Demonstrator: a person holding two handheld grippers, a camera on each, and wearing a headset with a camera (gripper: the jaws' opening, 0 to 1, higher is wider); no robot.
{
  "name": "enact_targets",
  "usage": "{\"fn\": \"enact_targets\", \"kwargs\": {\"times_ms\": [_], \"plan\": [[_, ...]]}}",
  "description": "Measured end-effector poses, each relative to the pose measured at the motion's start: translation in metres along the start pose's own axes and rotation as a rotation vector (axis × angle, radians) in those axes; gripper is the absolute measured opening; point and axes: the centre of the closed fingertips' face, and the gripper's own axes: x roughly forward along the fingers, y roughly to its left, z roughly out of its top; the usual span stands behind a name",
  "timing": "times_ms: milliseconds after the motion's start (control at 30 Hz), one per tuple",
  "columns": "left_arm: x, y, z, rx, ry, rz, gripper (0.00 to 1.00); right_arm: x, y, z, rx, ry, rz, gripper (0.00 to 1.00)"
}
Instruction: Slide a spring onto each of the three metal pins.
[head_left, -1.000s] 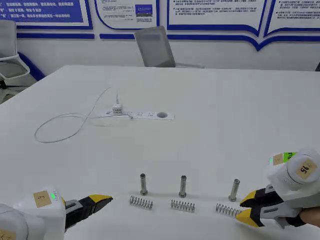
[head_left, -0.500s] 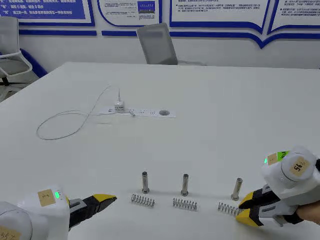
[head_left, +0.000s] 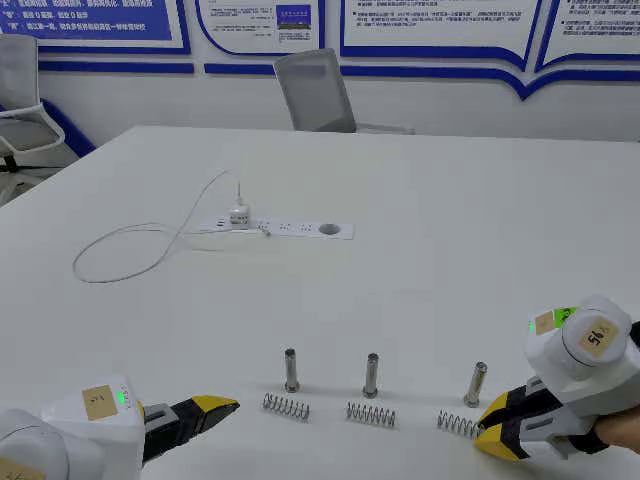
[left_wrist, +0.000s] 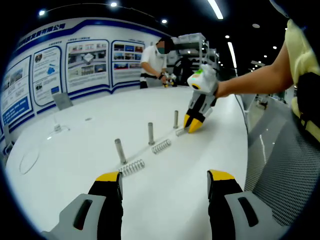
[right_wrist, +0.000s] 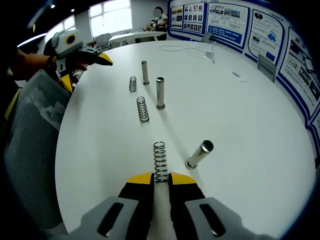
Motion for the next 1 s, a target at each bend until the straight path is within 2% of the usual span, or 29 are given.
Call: {"fn": "enact_targets", "kwargs": {"times_ms": [600, 1000], "plan": [[0.007, -0.011, 0.003, 0.021, 0.005, -0.045, 0.69, -0.006, 0.005, 0.002, 0.017, 0.006, 0.004, 0.11], [0.02, -0.02, 0.017, 0.071, 0.008, -0.101, 0.67, -0.018, 0.024, 0.024, -0.049, -0.008, 0.027, 0.12]]}}
